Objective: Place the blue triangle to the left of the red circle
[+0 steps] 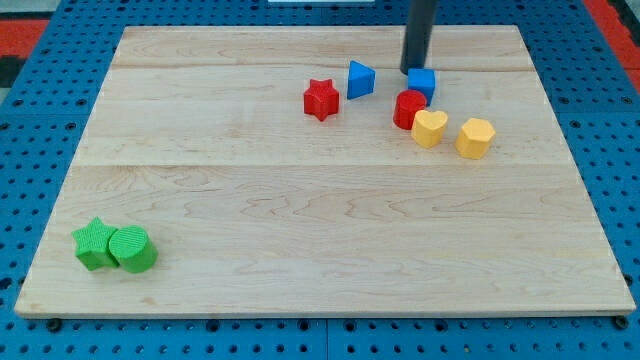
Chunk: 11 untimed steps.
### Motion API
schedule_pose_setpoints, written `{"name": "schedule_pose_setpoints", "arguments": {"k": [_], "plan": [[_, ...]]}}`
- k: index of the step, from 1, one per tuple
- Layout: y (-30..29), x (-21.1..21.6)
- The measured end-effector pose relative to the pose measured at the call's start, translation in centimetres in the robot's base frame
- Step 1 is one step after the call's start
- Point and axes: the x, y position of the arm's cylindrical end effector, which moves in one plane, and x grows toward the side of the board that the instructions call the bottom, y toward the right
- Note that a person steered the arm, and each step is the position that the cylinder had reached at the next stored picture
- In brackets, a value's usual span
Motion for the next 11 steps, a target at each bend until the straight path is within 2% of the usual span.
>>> {"name": "schedule_pose_setpoints", "arguments": {"k": [1,2,3,4,6,7,9,10,11], "plan": [[1.7,2.4],[1.7,1.9],[-1.5,-0.7],[-7.5,-0.7],[-15.3,-0.5],[-17.0,1.0],[-11.8,1.4],[-11.2,1.4],[-9.7,-0.4]]}}
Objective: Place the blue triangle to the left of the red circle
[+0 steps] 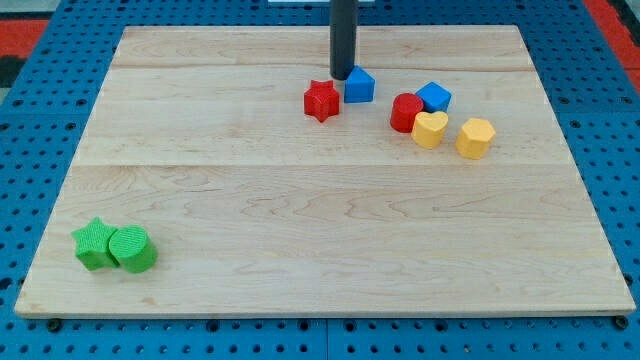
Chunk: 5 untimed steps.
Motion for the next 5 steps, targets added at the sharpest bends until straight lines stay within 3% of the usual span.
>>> {"name": "schedule_pose_setpoints", "arguments": {"k": [2,3,5], "plan": [[0.3,3.7],[4.8,3.9],[6.6,4.8]]}}
